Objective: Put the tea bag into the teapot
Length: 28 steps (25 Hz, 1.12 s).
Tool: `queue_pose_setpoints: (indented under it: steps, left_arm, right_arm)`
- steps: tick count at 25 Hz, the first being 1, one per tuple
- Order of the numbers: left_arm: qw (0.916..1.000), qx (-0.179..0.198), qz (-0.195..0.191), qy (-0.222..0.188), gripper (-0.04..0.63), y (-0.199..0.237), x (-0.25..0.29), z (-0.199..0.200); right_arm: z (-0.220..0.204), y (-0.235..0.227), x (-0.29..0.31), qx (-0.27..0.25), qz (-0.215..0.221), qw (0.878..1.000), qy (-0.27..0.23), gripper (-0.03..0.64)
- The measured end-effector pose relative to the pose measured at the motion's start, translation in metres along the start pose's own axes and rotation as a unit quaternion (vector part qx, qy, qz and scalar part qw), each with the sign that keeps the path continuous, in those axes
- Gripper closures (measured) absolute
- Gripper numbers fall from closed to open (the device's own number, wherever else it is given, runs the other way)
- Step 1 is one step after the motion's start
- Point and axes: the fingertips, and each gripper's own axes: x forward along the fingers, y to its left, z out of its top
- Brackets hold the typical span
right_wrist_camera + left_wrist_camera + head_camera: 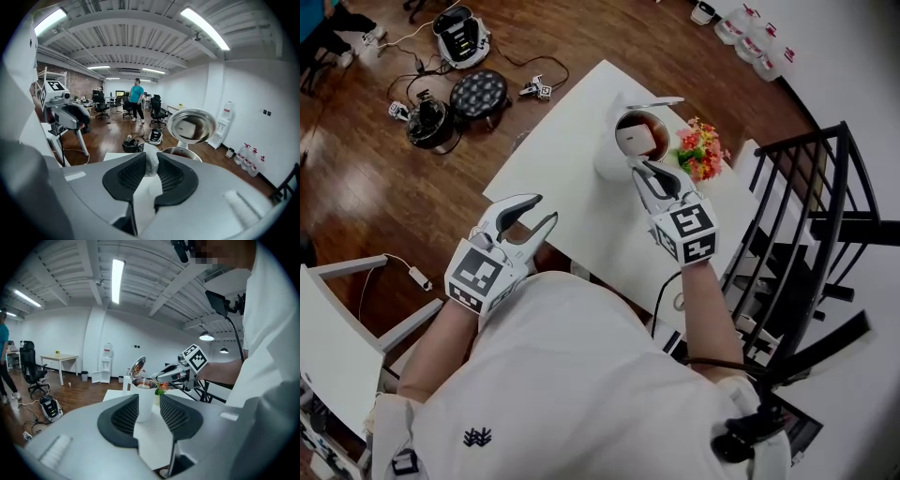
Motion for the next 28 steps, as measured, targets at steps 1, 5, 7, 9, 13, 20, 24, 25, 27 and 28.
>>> queue_pose_setpoints:
  steps: [1, 5, 7, 9, 13, 20, 24, 25, 27, 28]
  left_arm:
    - [1.0000, 0.000, 0.001, 0.000, 0.468, -0.002, 0.003, 0.001]
    - [1.0000, 0.002, 0.004, 0.000, 0.468, -0.007, 0.010, 0.004]
    - [1.0000, 0.001, 0.008, 0.002, 0.468, -0.006, 0.012, 0.004]
    - [0.9999, -0.002, 0.013, 0.004, 0.468, -0.005, 0.012, 0.003]
    - [0.9997, -0.005, 0.024, 0.006, 0.468, 0.000, 0.009, 0.003]
    - [0.9992, -0.011, 0.038, 0.010, 0.468, 0.010, 0.003, 0.001]
    - [0.9988, -0.012, 0.045, 0.014, 0.468, 0.015, -0.001, -0.002]
    - [0.9988, -0.012, 0.046, 0.015, 0.468, 0.016, -0.001, -0.003]
    - [0.9987, -0.011, 0.047, 0.016, 0.468, 0.016, -0.001, -0.003]
    - [0.9987, -0.011, 0.048, 0.016, 0.468, 0.016, -0.002, -0.002]
  right_arm:
    - [0.001, -0.007, -0.003, -0.001, -0.004, 1.000, -0.002, 0.549]
    - [0.002, -0.034, -0.010, 0.000, -0.018, 1.000, -0.007, 0.549]
    - [0.003, -0.046, -0.011, 0.001, -0.025, 1.000, -0.009, 0.549]
    - [0.005, -0.057, -0.010, 0.003, -0.031, 0.999, -0.012, 0.549]
    - [0.012, -0.073, -0.007, 0.003, -0.038, 0.999, -0.016, 0.549]
    - [0.014, -0.083, 0.010, 0.004, -0.036, 0.999, -0.014, 0.549]
    - [0.013, -0.081, 0.021, 0.005, -0.029, 1.000, -0.009, 0.549]
    - [0.011, -0.081, 0.023, 0.004, -0.027, 1.000, -0.007, 0.549]
    - [0.009, -0.081, 0.027, 0.003, -0.024, 1.000, -0.002, 0.549]
    - [0.007, -0.081, 0.030, 0.002, -0.022, 1.000, 0.000, 0.549]
